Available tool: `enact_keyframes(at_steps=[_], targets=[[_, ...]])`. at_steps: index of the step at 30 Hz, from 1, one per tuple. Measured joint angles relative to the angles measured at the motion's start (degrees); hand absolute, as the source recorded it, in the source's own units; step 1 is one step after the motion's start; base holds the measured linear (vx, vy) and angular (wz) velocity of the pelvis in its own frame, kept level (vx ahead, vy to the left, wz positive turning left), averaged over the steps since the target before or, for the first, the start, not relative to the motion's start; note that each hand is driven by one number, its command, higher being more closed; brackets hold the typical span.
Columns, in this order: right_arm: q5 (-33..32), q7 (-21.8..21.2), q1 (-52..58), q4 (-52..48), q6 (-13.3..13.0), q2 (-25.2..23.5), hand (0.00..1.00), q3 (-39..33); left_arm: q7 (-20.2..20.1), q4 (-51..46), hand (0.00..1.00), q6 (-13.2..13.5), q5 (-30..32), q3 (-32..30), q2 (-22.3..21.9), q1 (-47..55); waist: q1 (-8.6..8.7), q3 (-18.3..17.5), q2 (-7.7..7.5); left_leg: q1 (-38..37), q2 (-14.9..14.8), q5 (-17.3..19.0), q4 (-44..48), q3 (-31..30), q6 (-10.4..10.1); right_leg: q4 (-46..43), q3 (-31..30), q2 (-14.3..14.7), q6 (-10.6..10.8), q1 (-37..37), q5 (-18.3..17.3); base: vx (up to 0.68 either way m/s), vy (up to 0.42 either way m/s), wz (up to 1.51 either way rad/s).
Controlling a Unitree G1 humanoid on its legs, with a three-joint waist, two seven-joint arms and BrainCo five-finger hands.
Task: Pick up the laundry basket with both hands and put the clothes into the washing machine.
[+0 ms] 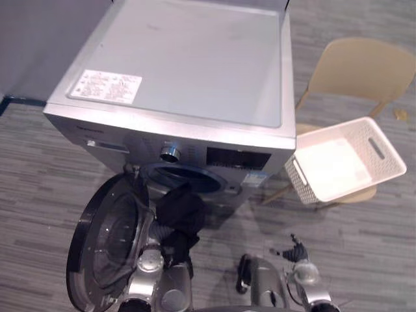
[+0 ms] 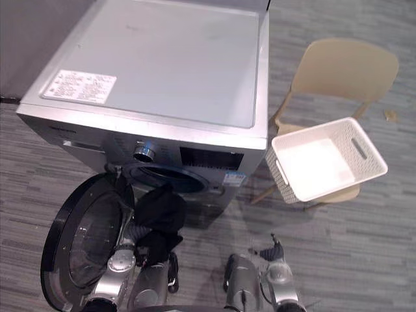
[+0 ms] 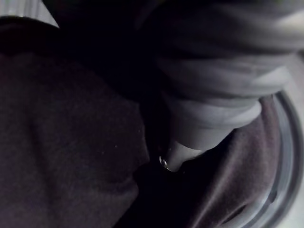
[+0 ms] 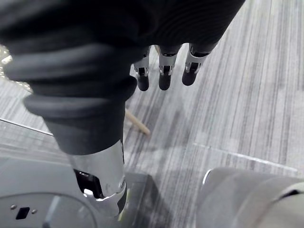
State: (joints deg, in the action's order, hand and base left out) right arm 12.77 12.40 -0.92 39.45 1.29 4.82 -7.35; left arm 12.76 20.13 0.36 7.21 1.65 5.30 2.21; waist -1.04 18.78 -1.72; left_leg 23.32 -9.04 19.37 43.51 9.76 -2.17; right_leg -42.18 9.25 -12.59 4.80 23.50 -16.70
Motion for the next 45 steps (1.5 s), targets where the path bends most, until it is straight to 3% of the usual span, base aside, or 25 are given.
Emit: enact_keyframes(at_steps=[3, 7, 13, 17, 23, 26, 30, 31, 36, 39, 42, 44, 45], targets=[[-1.35, 0.64, -2.83, -3.58, 0.21, -0.01, 0.00, 0.52, 2.41, -1.91, 1.00, 0.18, -0.50, -0.15, 0.14, -6.17, 0.02, 3.87, 0.08, 7.16, -0.54, 5.38, 9.60, 0.63, 1.97, -10.09, -2.05, -1.73, 0.70, 8.19, -4.81, -0.14, 0.068, -0.08], [-1.66, 2.70, -6.93, -9.54, 0.32, 0.03, 0.00, 0.83, 5.71, -4.96, 1.00, 0.16, -0.74, -2.01, 0.46, -12.42, 0.04, 6.50, 0.08, 19.07, -3.43, 9.50, 21.76, 0.84, 2.49, -21.61, -4.84, -1.48, -0.32, 21.30, -7.72, -0.17, 0.030, -0.21], [-2.13, 5.18, -12.83, -17.99, 0.41, -0.03, 0.00, 0.81, 10.33, -7.60, 1.00, -0.16, -0.90, -2.71, 1.87, -26.50, 0.20, 9.82, 0.04, 37.16, -6.74, 11.77, 36.51, -1.62, 2.68, -35.85, -6.83, -0.38, -1.45, 39.65, -9.83, -0.14, -0.035, -0.10], [-2.14, 6.13, -12.71, -22.51, 0.07, -0.21, 0.00, 0.78, 14.11, -9.57, 1.00, -1.35, 0.28, -5.18, 7.22, -37.29, 0.42, 10.48, -0.36, 46.23, -8.07, 11.82, 42.13, -2.78, 2.60, -41.58, -7.83, 0.59, -1.82, 49.15, -10.18, -0.10, -0.076, -0.05], [-1.97, 6.40, -12.22, -27.46, -3.54, 0.03, 0.00, 0.25, 19.56, -9.58, 1.00, -4.25, 4.86, -4.35, 16.14, -52.65, 2.40, 10.50, -0.48, 53.35, -8.25, 10.99, 43.73, -4.57, 1.98, -43.03, -6.74, 0.76, -2.71, 55.14, -9.49, -0.06, -0.066, 0.02], [-1.93, 6.36, -12.26, -27.60, -5.07, -0.16, 0.00, 0.37, 20.70, -9.38, 1.00, -5.14, 7.79, -3.01, 18.97, -59.90, 2.48, 10.84, -1.47, 54.79, -9.02, 10.63, 43.87, -5.30, 1.78, -42.86, -6.05, 1.49, -3.14, 56.26, -9.26, 0.02, -0.061, -0.07], [-1.99, 6.21, -12.18, -29.13, -6.54, -0.85, 0.00, 0.32, 21.69, -5.54, 1.00, -5.33, 9.03, -1.77, 21.06, -68.88, 3.40, 10.89, -1.63, 57.17, -9.14, 10.54, 44.14, -6.17, 1.64, -42.56, -5.19, 1.77, -3.24, 57.87, -9.19, 0.04, -0.033, -0.05], [-2.01, 6.14, -12.18, -29.34, -7.15, -1.10, 0.00, 0.39, 22.04, -4.07, 0.00, -5.63, 9.21, -1.77, 21.21, -71.15, 3.64, 10.97, -1.79, 57.74, -9.30, 10.55, 44.30, -6.34, 1.64, -42.47, -5.04, 1.95, -3.24, 58.20, -9.19, 0.03, -0.017, -0.07], [-2.01, 6.05, -12.14, -30.08, -8.49, -2.07, 0.00, 0.43, 23.17, -0.91, 0.00, -6.32, 9.19, -1.72, 22.61, -73.86, 4.39, 11.33, -2.52, 58.96, -10.09, 10.56, 44.41, -6.67, 1.63, -41.91, -4.49, 2.60, -3.58, 59.13, -8.93, 0.02, -0.024, -0.08], [-2.03, 6.07, -12.12, -30.38, -8.57, -2.06, 0.00, 0.37, 21.72, 2.63, 0.00, -6.63, 9.26, -1.73, 22.62, -74.02, 4.40, 11.34, -2.53, 59.38, -10.08, 10.56, 44.34, -6.78, 1.62, -41.84, -4.38, 2.58, -3.57, 59.45, -8.93, 0.01, -0.032, 0.01], [-2.01, 5.83, -12.13, -30.78, -7.93, -2.06, 0.00, 0.30, 15.11, 10.29, 0.00, -7.59, 10.02, -1.14, 22.35, -77.06, 4.29, 11.44, -2.75, 59.96, -9.94, 10.55, 44.61, -7.34, 1.62, -42.06, -4.00, 2.50, -3.58, 59.55, -8.93, 0.01, -0.031, 0.03], [-2.03, 4.07, -12.13, -31.27, -7.18, -2.08, 0.00, 0.29, 7.95, 13.73, 0.00, -8.57, 12.98, -0.57, 22.25, -78.76, 4.30, 11.70, -3.26, 59.96, -9.76, 10.55, 44.95, -7.41, 1.62, -42.62, -4.02, 2.45, -3.58, 59.55, -8.94, 0.01, -0.038, 0.05], [-2.03, 3.70, -12.13, -31.31, -7.09, -2.06, 0.00, 0.32, 6.69, 14.40, 0.00, -8.70, 13.68, -0.16, 22.25, -78.95, 4.27, 11.70, -3.26, 59.96, -9.73, 10.55, 45.00, -7.41, 1.62, -42.72, -4.05, 2.43, -3.58, 59.55, -8.94, 0.01, -0.040, 0.05]])
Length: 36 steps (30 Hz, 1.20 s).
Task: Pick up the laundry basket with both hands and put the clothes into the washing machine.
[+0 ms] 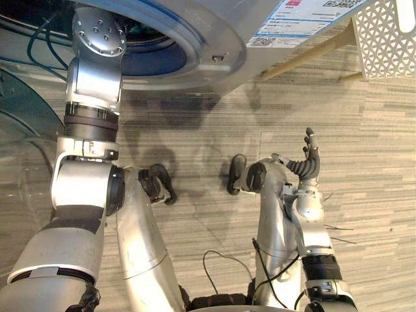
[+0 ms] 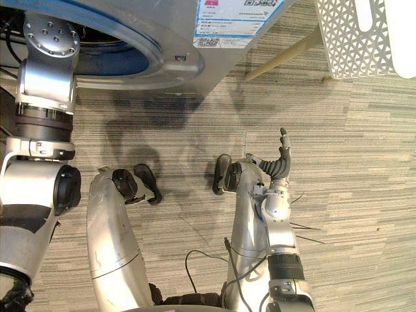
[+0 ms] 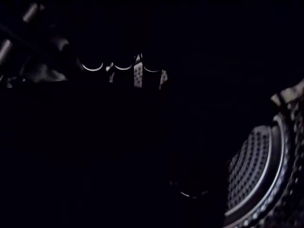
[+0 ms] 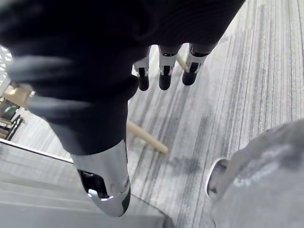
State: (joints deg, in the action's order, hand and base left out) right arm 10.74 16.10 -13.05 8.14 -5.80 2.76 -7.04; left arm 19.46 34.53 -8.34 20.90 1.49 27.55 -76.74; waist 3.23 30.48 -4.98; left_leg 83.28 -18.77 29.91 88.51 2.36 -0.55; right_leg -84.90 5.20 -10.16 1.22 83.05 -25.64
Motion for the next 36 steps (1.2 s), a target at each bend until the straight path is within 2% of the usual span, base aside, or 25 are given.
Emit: enact_keyframes(at_steps=[2, 5, 10, 14, 19, 21, 24, 26, 28, 29, 30, 32, 36], targets=[[-0.01, -1.30, 0.04, -0.17, 0.03, 0.07, 0.00, 0.02, -3.79, 1.85, 0.00, -0.20, 2.12, 0.62, -0.10, -1.13, -0.06, 0.00, 0.00, -0.03, 0.55, -0.23, -0.02, -0.06, -0.18, -0.32, -0.15, -0.25, -0.01, 0.00, -0.01, 0.00, -0.035, 0.10], [-0.01, -2.52, 0.26, -0.55, 0.01, 0.21, 0.00, 0.03, -5.76, 1.91, 0.00, -0.20, 4.85, 0.77, -0.09, -2.48, -0.05, 0.00, 0.00, -0.03, 1.17, -0.88, -0.36, -0.01, 0.00, -0.68, -0.16, -1.06, -0.03, 0.00, -0.05, -0.01, -0.038, 0.16], [0.06, -2.61, 2.44, -1.60, -0.21, 0.05, 0.00, 0.10, -4.72, -2.91, 0.00, -0.07, 9.05, 2.99, 1.65, -3.23, -0.90, -0.07, -0.10, -0.12, 1.96, -1.93, -1.01, -1.21, -0.45, -0.63, 1.08, -1.97, -0.50, -1.24, -0.30, 0.00, -0.044, 0.12], [0.29, -2.49, 4.10, -3.75, -0.39, -0.17, 0.00, 0.43, -1.95, -9.73, 0.00, 0.20, 8.83, 2.14, 4.61, -0.13, -1.05, -0.17, -0.17, -2.55, 2.76, -3.16, -3.36, -1.78, -1.13, 1.06, 2.15, -2.05, -0.60, -4.18, -0.28, 0.01, -0.064, 0.14], [1.05, -2.48, 5.06, -4.67, 0.28, -1.00, 0.00, 1.16, -2.03, -16.96, 0.00, 0.18, 2.65, 0.05, 4.29, 13.87, -1.45, -0.67, -0.49, -9.90, 3.07, -4.93, -9.95, -2.96, -2.87, 6.96, 5.30, -1.99, -1.32, -12.86, -0.32, 0.03, -0.079, 0.13], [1.12, -2.48, 6.06, -5.08, 1.04, -1.29, 0.00, 1.17, -2.03, -19.05, 0.00, 0.31, 1.05, -0.65, 2.87, 18.78, -1.64, -0.88, -0.66, -13.27, 3.84, -5.82, -13.14, -3.33, -3.79, 9.26, 6.41, -2.05, -1.83, -16.52, -0.56, 0.06, -0.117, 0.24], [1.13, -2.49, 8.10, -4.92, 2.31, -1.25, 0.00, 1.15, -1.83, -21.59, 0.00, 1.12, -1.21, -2.73, -2.82, 30.07, -2.63, -1.73, -0.66, -20.63, 4.32, -7.17, -19.60, -3.38, -5.44, 14.23, 8.78, -2.06, -2.61, -24.24, -0.98, 0.10, -0.122, 0.27], [1.12, -2.47, 10.39, -3.60, 2.66, -1.28, 0.00, 1.10, -1.40, -23.44, 0.00, 2.85, -3.68, -6.12, -9.53, 40.61, -3.14, -6.18, -0.73, -24.29, 5.70, -9.16, -25.46, -3.91, -6.63, 18.00, 11.04, -2.59, -3.23, -28.19, -1.32, 0.14, -0.134, 0.47], [1.11, -2.51, 10.44, -1.12, 3.29, -1.21, 0.00, 0.98, -0.60, -23.43, 0.00, 3.58, -5.90, -7.36, -13.85, 48.41, -4.40, -6.34, -0.71, -30.76, 6.05, -10.28, -30.41, -3.87, -7.68, 21.43, 12.73, -2.91, -3.28, -34.76, -1.29, 0.16, -0.150, 0.41], [1.07, -2.68, 10.68, 1.13, 4.03, -1.25, 0.00, 1.03, -0.65, -23.40, 0.00, 3.81, -7.72, -7.76, -16.41, 54.46, -4.65, -7.72, -0.58, -34.70, 6.24, -11.15, -33.77, -3.92, -7.96, 24.09, 14.23, -3.01, -3.46, -39.04, -1.20, 0.15, -0.142, 0.40], [1.07, -2.69, 11.04, 2.31, 4.16, -1.22, 0.00, 1.02, -0.70, -23.26, 0.00, 3.90, -8.07, -7.82, -17.62, 57.49, -4.65, -8.97, -0.58, -36.23, 6.47, -11.61, -35.46, -3.95, -8.06, 25.48, 14.81, -3.04, -3.47, -40.73, -1.19, 0.14, -0.112, 0.46], [1.02, -3.04, 12.66, 5.57, 4.95, -1.04, 0.00, 0.67, -2.52, -21.88, 0.00, 4.58, -10.09, -7.61, -21.78, 67.47, -5.31, -11.77, -0.38, -44.20, 7.49, -13.61, -42.95, -3.73, -8.11, 32.12, 16.97, -3.08, -3.30, -49.24, -0.49, 0.15, -0.071, 0.43], [1.02, -4.26, 14.73, 11.55, 5.32, -1.34, 0.00, 0.93, -5.58, -15.33, 0.00, 5.31, -12.52, -8.37, -24.03, 77.39, -5.94, -16.76, -0.26, -53.88, 8.91, -17.27, -53.79, -2.70, -7.30, 41.37, 18.79, -3.03, -1.67, -58.58, 1.99, 0.12, -0.006, 0.27]])
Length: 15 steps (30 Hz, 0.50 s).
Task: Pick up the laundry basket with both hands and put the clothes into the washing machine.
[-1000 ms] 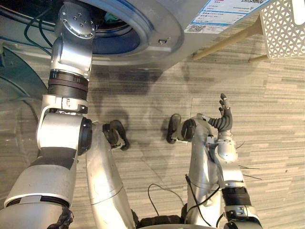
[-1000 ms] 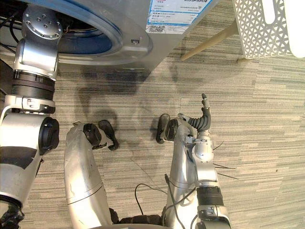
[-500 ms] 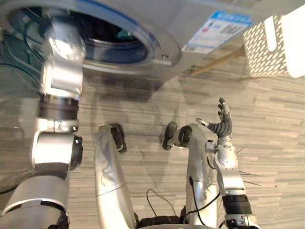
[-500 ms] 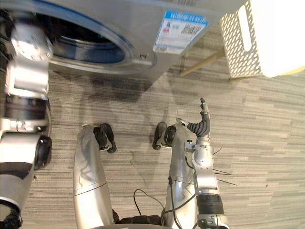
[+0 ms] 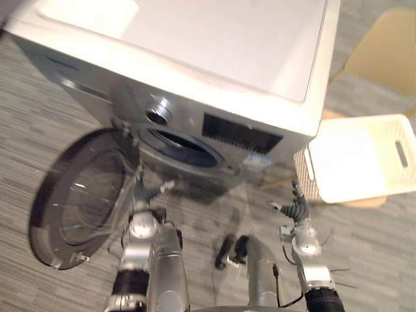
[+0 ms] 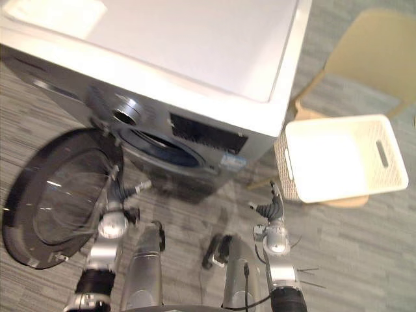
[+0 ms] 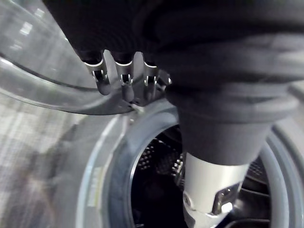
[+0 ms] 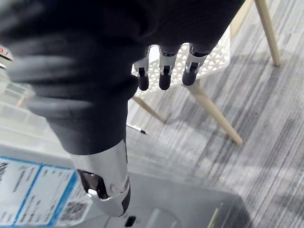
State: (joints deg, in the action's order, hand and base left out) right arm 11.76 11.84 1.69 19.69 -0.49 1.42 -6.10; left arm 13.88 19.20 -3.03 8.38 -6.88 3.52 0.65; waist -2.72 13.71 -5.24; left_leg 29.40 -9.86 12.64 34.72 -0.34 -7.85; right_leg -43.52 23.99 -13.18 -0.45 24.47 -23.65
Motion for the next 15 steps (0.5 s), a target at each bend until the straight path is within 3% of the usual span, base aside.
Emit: enact_keyframes(at_steps=[3, 9, 15], targets=[[-0.15, -0.85, 0.48, 5.35, 0.97, 0.14, 0.00, -0.19, -1.51, 7.45, 0.00, 0.05, -3.11, -1.68, -0.68, 4.53, -0.03, -2.69, 1.18, -7.39, 0.35, -2.59, -7.95, 2.36, 0.88, 8.06, 0.84, 0.79, 1.44, -6.92, 3.18, 0.11, 0.078, 0.02], [-0.13, -1.01, 1.49, 16.51, 0.95, 0.36, 0.00, -3.08, -3.88, 21.21, 0.00, 1.21, -3.38, -2.90, -0.94, 7.33, 0.01, -8.51, 3.68, -19.08, 1.05, -7.26, -21.93, 7.17, 1.63, 23.11, -0.68, 3.24, 3.59, -16.25, 10.07, 0.11, 0.095, -0.22], [0.04, -2.08, -0.79, 29.37, 1.08, 2.82, 0.00, -4.28, -4.14, 27.80, 0.00, 2.26, -3.21, -2.85, -0.09, 7.25, 0.34, -8.93, 4.36, -25.03, 2.14, -9.87, -28.75, 9.74, 1.94, 28.50, -3.83, 4.30, 4.40, -19.30, 13.77, 0.05, 0.052, -0.28]])
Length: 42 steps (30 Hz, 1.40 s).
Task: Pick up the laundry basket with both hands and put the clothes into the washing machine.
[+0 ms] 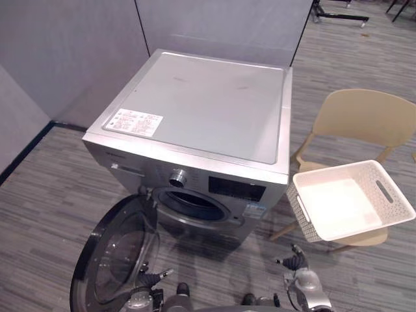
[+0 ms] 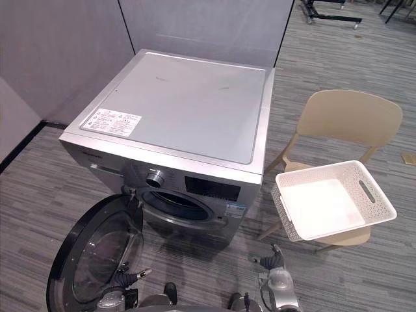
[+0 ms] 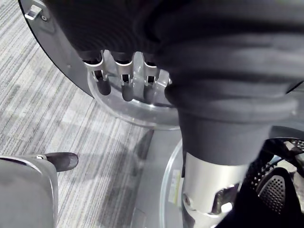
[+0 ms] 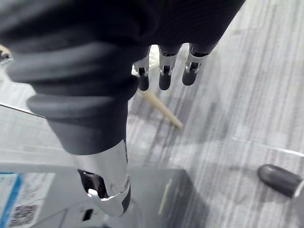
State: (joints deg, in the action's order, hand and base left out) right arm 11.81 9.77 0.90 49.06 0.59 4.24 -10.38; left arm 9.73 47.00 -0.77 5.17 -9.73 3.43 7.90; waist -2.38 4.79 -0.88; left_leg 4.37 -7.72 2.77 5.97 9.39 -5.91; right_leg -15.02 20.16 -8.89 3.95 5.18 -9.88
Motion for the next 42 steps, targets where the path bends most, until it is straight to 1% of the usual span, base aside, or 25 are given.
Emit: enact_keyframes(at_steps=[3, 4, 6, 7, 8, 9, 10, 11, 12, 13, 14, 15, 17, 18, 20, 22, 23, 24, 25, 29, 31, 33, 34, 38, 42], targets=[[0.04, 0.04, -2.09, 1.88, 0.40, 0.63, 0.00, 0.31, -0.80, 0.73, 0.00, 0.19, -0.03, 0.19, 0.85, -0.76, 0.05, 1.22, 0.02, 1.13, 0.69, -0.12, 2.58, 0.23, 0.20, -6.70, -3.42, -0.82, -0.01, 3.52, -0.01, -0.06, 0.046, -0.10], [0.03, 0.03, -2.61, 1.89, 0.44, 0.55, 0.00, 0.40, -0.82, 0.66, 0.00, 0.27, -0.03, 0.14, 1.37, -1.54, -0.08, 2.06, -0.37, 2.48, 0.85, -0.04, 5.00, -0.03, 0.33, -9.78, -6.13, -1.13, 0.01, 5.22, 0.05, -0.17, 0.035, 0.23], [0.01, 0.07, -3.39, 1.67, 0.48, 0.51, 0.00, 1.23, -0.69, 0.08, 0.00, 0.50, -0.03, -0.16, 1.54, -2.22, -0.76, 2.24, 0.08, 6.13, -0.51, 0.20, 7.04, -0.77, 1.12, -9.45, -9.13, -0.01, 1.56, 6.12, -0.31, -0.17, -0.008, 0.33], [-0.02, 0.08, -3.91, 1.17, 0.53, 0.42, 0.00, 2.09, -0.67, -0.70, 0.00, 1.10, -0.07, -1.08, 1.10, -2.90, -0.99, 2.87, -0.42, 7.32, -0.30, 0.40, 7.35, -1.48, 1.46, -17.81, -12.17, -0.79, 2.79, 8.20, -4.52, -0.17, -0.118, 0.65], [-0.03, 0.08, -3.89, 1.19, 0.53, 0.02, 0.00, 2.37, -0.50, -1.86, 0.00, 1.34, -0.05, -1.13, 1.18, -3.14, -1.84, 3.73, -1.32, 8.88, 0.65, 0.18, 9.17, -2.25, 1.58, -22.38, -13.60, -1.18, 3.85, 7.27, -6.81, -0.22, -0.166, 0.68], [-0.05, 0.07, -4.01, 1.21, 0.56, -0.16, 0.00, 2.47, -0.37, -2.31, 0.00, 1.30, -0.01, -1.18, 1.03, -2.92, -2.69, 3.97, -1.21, 9.94, 0.73, 0.18, 10.34, -2.61, 1.58, -21.38, -14.34, -1.26, 3.65, 6.43, -8.51, -0.23, -0.217, 0.48], [-0.19, 0.08, -4.92, 1.12, 0.50, -0.19, 0.00, 2.54, 0.39, -3.35, 0.00, 1.23, -0.01, -1.59, 0.53, -2.72, -3.73, 3.84, -1.97, 11.96, 0.44, -0.51, 11.11, -3.17, 0.84, -16.56, -14.13, -0.48, 1.63, 5.31, -10.90, -0.29, -0.243, 0.21], [-0.43, 0.18, -6.50, 0.23, 0.38, 0.64, 0.00, 2.52, 0.67, -3.67, 0.00, 1.14, 0.00, -1.76, -0.85, -2.50, -4.62, 4.26, 0.43, 14.11, -0.83, -2.77, 9.74, -4.54, 0.02, -12.98, -12.05, 1.25, -0.17, 5.30, -11.31, -0.30, -0.230, 0.26], [-0.55, 0.28, -6.61, -0.80, 0.28, 1.14, 0.00, 2.47, 0.70, -4.12, 0.00, 1.12, 0.00, -1.59, -1.71, -2.77, -4.64, 4.43, 1.82, 14.99, -1.57, -4.48, 8.46, -5.52, -0.30, -12.01, -10.57, 2.20, -0.57, 5.79, -10.33, -0.33, -0.199, 0.46], [-0.77, 0.31, -6.67, -1.61, -0.05, 1.52, 0.00, 2.49, 0.64, -4.97, 0.00, 1.14, 0.00, -0.92, -2.97, -2.50, -4.61, 4.45, 3.24, 15.34, -2.28, -7.14, 3.42, -6.78, -1.03, -11.96, -8.60, 3.35, -1.91, 7.41, -9.35, -0.26, -0.138, 0.58], [-0.89, 0.31, -6.77, -1.61, -0.07, 1.47, 0.00, 2.49, 0.62, -4.97, 0.00, 1.11, 0.00, -0.83, -3.28, -2.55, -4.47, 4.44, 3.44, 15.06, -2.60, -7.13, 0.69, -6.39, -1.20, -11.79, -7.72, 3.57, -2.55, 7.80, -8.87, -0.33, -0.193, 0.92], [-1.70, 0.45, -6.29, -1.62, -0.01, 1.22, 0.00, 2.38, 0.50, -5.27, 0.00, 1.04, 0.01, 0.00, -3.30, -2.91, -4.32, 5.04, 2.40, 14.49, -3.70, -6.39, -1.26, -2.30, -1.77, -9.60, -4.84, 2.96, -4.68, 7.80, -6.77, -0.26, -0.174, 0.77], [-2.26, 1.12, -5.70, -2.54, 0.13, 0.69, 0.00, 2.37, 0.35, -7.21, 0.00, 0.98, 0.15, 0.81, -3.26, -2.61, -4.05, 5.76, 1.09, 13.31, -3.11, -6.29, 2.48, 0.26, -1.52, -8.74, -3.54, 1.67, -5.36, 7.71, -5.67, -0.20, -0.140, 0.68], [-2.29, 1.72, -5.26, -3.59, 0.21, 0.93, 0.00, 2.37, 0.37, -9.79, 0.00, 1.04, 0.28, 1.47, -3.24, -2.06, -3.11, 5.77, 0.97, 11.43, -3.45, -5.76, 7.94, 0.96, -1.05, -8.28, -2.30, 1.13, -5.63, 7.73, -4.81, -0.13, -0.052, 0.53], [-2.30, 2.10, -4.99, -4.18, 0.22, 0.90, 0.00, 2.16, 0.36, -11.57, 0.00, 1.09, 0.78, 1.91, -3.19, -2.15, -2.26, 5.68, 1.12, 9.05, -4.08, -1.55, 11.10, 1.04, 0.13, -7.97, -1.16, 0.79, -5.67, 7.84, -3.99, -0.11, 0.005, 0.38], [-2.29, 2.45, -4.62, -4.25, 0.27, 0.53, 0.00, 1.17, 0.36, -12.55, 0.00, 1.15, 1.26, 2.83, -3.06, -3.15, -1.54, 5.61, 1.24, 6.17, -4.68, 1.03, 10.76, 1.87, 0.52, -6.53, -0.30, 0.69, -5.04, 7.86, -2.28, -0.14, 0.114, 0.25], [-2.29, 2.45, -4.12, -4.43, 0.25, 0.56, 0.00, 0.03, 0.34, -12.79, 0.00, 1.13, 1.47, 3.28, -3.12, -3.93, -1.46, 5.33, 1.68, 4.38, -4.03, 1.17, 6.67, 2.11, 0.36, -5.10, 0.09, 0.99, -4.22, 7.66, -1.00, -0.13, 0.126, 0.18], [-2.30, 2.44, -3.91, -4.12, 0.26, 0.41, 0.00, -0.69, 0.34, -12.84, 0.00, 1.13, 1.70, 3.55, -3.02, -4.25, -1.52, 5.12, 1.92, 3.35, -3.81, 1.02, 4.34, 2.03, -0.01, -4.20, 0.22, 1.29, -3.72, 7.39, -0.42, -0.12, 0.160, 0.19], [-2.29, 2.42, -3.62, -2.95, 0.39, -0.11, 0.00, -1.41, 0.37, -13.21, 0.00, 1.07, 1.82, 4.64, -2.20, -5.00, -1.32, 4.40, 1.40, 2.49, -3.10, -0.45, 1.08, 1.84, -0.87, -1.70, 0.50, 0.97, -2.86, 6.53, 1.31, -0.09, 0.178, 0.18], [-2.73, 2.42, -1.23, 0.23, 0.53, -0.16, 0.00, -3.41, 0.58, -19.54, 0.00, 1.03, 2.43, 5.23, 0.49, -4.20, -0.72, 2.33, 1.70, 0.81, -0.11, -1.39, -2.93, 1.13, 0.02, 7.37, 1.32, 0.55, -0.29, 2.14, 6.65, -0.07, 0.174, 0.14], [-2.73, 2.41, -1.07, 0.92, 0.51, 0.04, 0.00, -3.41, 0.82, -22.84, 0.00, 1.06, 2.82, 4.11, 1.72, -4.15, 0.24, 1.46, 2.00, 0.72, 0.95, -2.29, -3.82, 0.69, 0.57, 9.28, 1.74, 0.05, 0.02, 1.40, 8.15, 0.02, 0.134, 0.14], [-2.73, 2.30, -1.15, 2.10, 0.51, 0.59, 0.00, -3.40, 2.12, -28.95, 0.00, 1.69, 2.76, 0.09, 4.31, -4.98, 0.54, 1.25, 2.17, -0.15, 2.53, -3.21, -4.47, 0.68, 1.51, 11.81, 1.57, -0.39, 0.51, -0.15, 9.95, 0.04, 0.118, 0.05], [-2.74, 2.28, -1.17, 2.30, 0.51, 0.67, 0.00, -3.41, 2.73, -29.56, 0.00, 1.98, 2.72, -1.02, 5.18, -5.38, 0.54, 1.21, 2.13, -0.34, 2.66, -3.29, -4.59, 0.67, 1.63, 12.41, 1.57, -0.36, 0.59, -0.52, 10.24, 0.03, 0.067, -0.02], [-2.83, 1.32, -2.05, 3.67, 0.41, 1.22, 0.00, -4.64, 5.48, -29.45, 0.00, 2.35, 1.92, -7.26, 11.01, -8.20, 0.42, 1.20, 2.11, -0.77, 2.77, -3.50, -5.19, 0.62, 1.92, 15.16, 1.46, 0.38, 0.28, -1.70, 11.76, 0.03, 0.013, -0.03], [-2.84, 1.21, -3.23, 4.00, 0.39, 2.10, 0.00, -4.55, 8.36, -25.07, 0.00, 2.18, 1.49, -10.31, 13.14, -11.45, 0.10, 1.25, 1.99, -0.08, 2.61, -3.95, -5.70, 0.63, 2.42, 16.50, 1.31, 0.97, -0.34, -1.27, 12.65, -0.01, -0.004, -0.02]])
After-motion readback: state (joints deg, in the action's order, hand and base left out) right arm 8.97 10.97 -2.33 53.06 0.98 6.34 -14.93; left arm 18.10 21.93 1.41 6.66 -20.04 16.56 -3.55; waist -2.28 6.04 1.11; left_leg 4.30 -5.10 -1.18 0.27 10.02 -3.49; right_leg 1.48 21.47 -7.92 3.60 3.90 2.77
